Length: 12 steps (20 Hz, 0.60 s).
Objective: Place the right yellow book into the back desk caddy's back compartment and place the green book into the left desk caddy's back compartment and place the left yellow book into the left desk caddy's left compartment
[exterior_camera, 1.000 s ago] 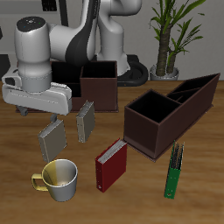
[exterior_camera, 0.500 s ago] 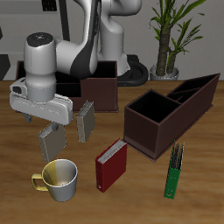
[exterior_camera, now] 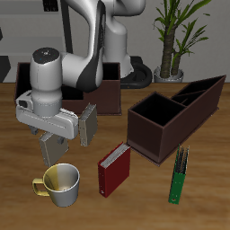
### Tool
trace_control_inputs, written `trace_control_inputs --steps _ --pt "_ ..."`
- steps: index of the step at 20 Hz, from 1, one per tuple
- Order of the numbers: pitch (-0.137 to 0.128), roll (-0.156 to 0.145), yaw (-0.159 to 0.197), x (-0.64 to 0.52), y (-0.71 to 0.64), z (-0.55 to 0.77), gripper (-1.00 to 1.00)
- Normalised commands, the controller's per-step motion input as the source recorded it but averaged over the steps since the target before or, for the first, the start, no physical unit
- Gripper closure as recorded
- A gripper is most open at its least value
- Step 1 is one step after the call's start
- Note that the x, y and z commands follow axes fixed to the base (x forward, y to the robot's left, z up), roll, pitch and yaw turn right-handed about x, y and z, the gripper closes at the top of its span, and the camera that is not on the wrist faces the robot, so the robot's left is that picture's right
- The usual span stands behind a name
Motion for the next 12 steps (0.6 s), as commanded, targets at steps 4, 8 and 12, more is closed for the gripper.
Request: trace_control_inputs --steps 4,8,12 --pt "0.059 0.041 0.009 0.08 0.05 -0.21 1.00" --pt "0.042 0.020 -0.020 0.04 0.02 -0.12 1.00" --pt "0.021 0.006 -0.031 0.04 -0.04 0.01 1.00"
